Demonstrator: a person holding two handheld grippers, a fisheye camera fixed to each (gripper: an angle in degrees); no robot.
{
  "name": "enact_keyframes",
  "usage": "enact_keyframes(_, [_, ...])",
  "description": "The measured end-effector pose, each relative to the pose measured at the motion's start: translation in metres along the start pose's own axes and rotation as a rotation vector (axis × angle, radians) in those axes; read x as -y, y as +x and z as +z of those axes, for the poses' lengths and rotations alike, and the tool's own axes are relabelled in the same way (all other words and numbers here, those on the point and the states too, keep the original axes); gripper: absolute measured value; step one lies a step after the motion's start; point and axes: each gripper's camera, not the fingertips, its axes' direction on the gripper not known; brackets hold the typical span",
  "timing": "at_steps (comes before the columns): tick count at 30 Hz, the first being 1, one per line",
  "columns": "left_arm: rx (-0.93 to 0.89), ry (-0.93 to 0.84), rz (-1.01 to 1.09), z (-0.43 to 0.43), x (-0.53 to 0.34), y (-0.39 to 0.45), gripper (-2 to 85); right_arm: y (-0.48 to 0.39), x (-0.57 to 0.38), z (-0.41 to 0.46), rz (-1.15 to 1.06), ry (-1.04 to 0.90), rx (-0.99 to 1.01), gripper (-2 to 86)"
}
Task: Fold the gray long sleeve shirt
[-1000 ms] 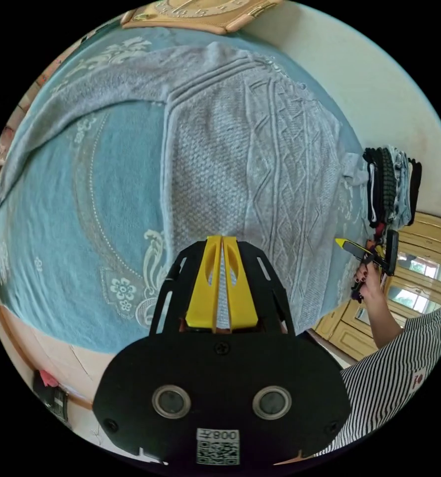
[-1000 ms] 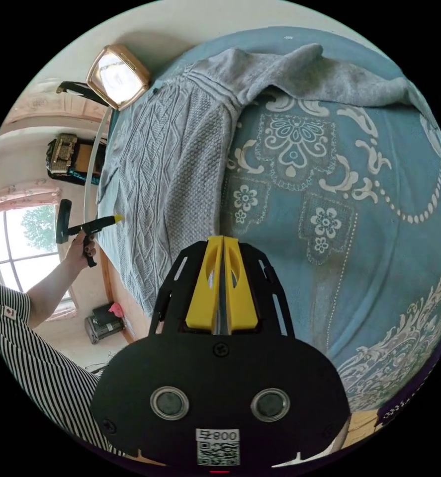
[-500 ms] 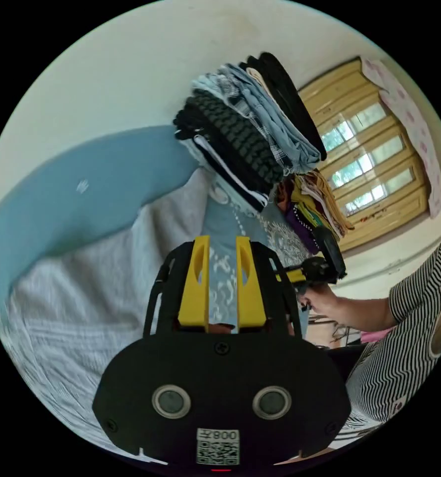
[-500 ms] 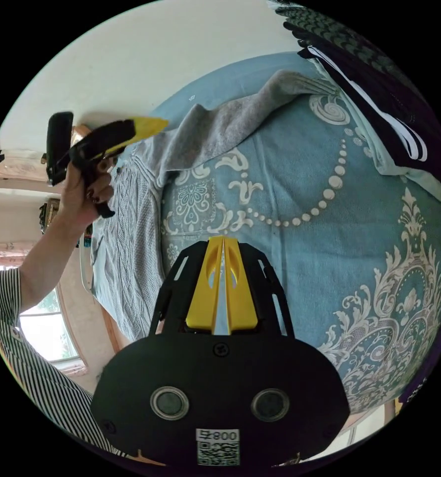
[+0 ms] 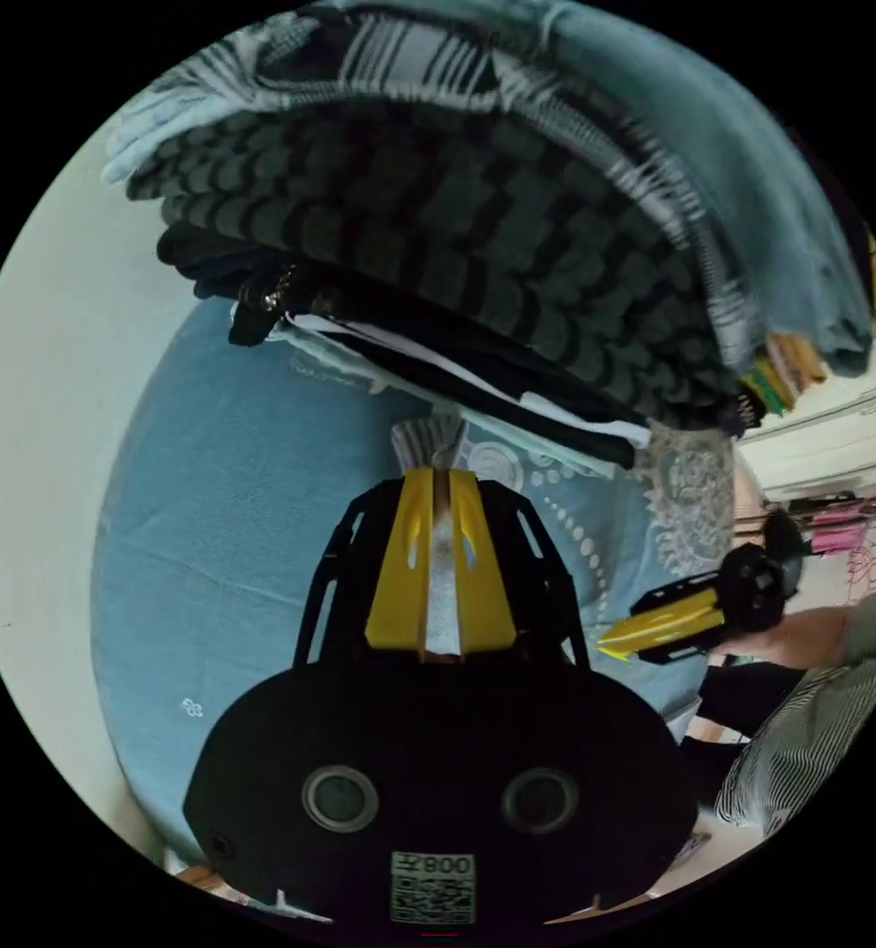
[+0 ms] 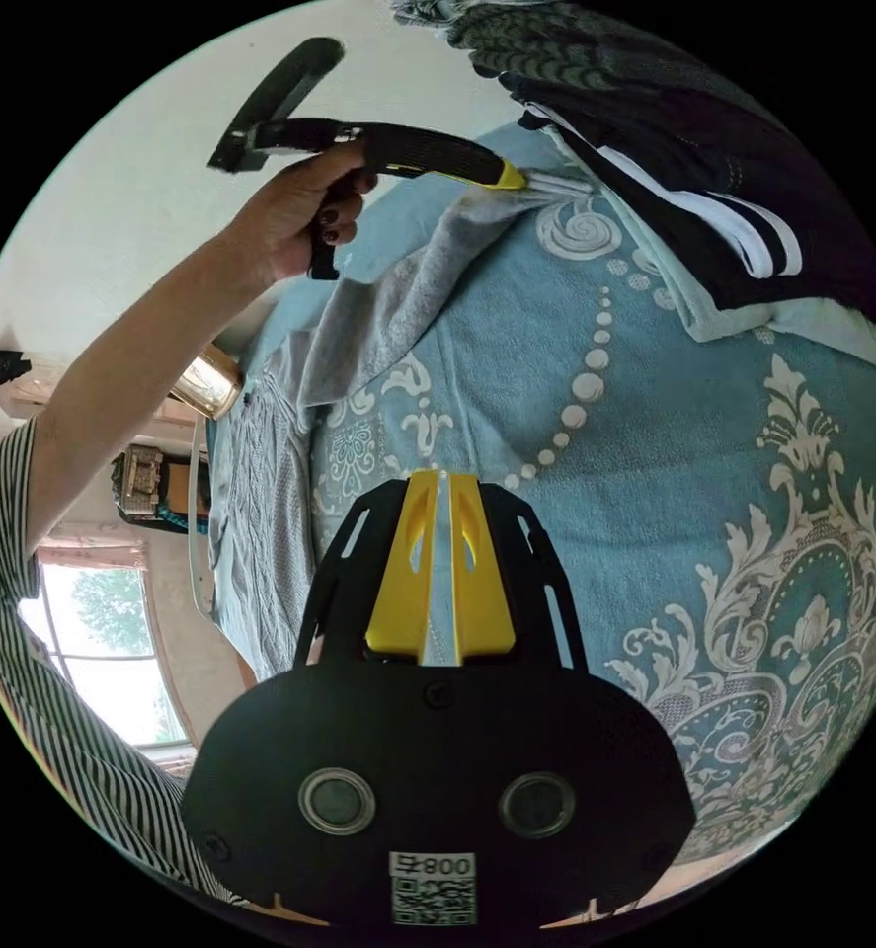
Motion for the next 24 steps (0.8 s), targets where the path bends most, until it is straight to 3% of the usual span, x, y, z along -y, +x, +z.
enact_keyframes(5, [-0.297,0.292,0.007,-0.079,-0.034,-0.001,3.0,0.036,-0.015,-0.006,0.044,0.089,0.131,4.9])
enact_keyframes(10, [-0.417,0.385,-0.019,-0.113,-0.087,-0.003,2.8,0.056,-0.022,-0.008,0.04,0.154,0.337,6.1])
enact_keyframes(15, [-0.455,0.348,-0.07,-0.112,-0.132,0.004,2.6,0.069,-0.025,0.029,0.084,0.06,0.62,6.7])
enact_keyframes(24, [-0.444,0.17,0.032,-0.111,-0.158,0.034,2.7,0.064,-0.023,0.084,0.164,-0.09,0.815,9.6])
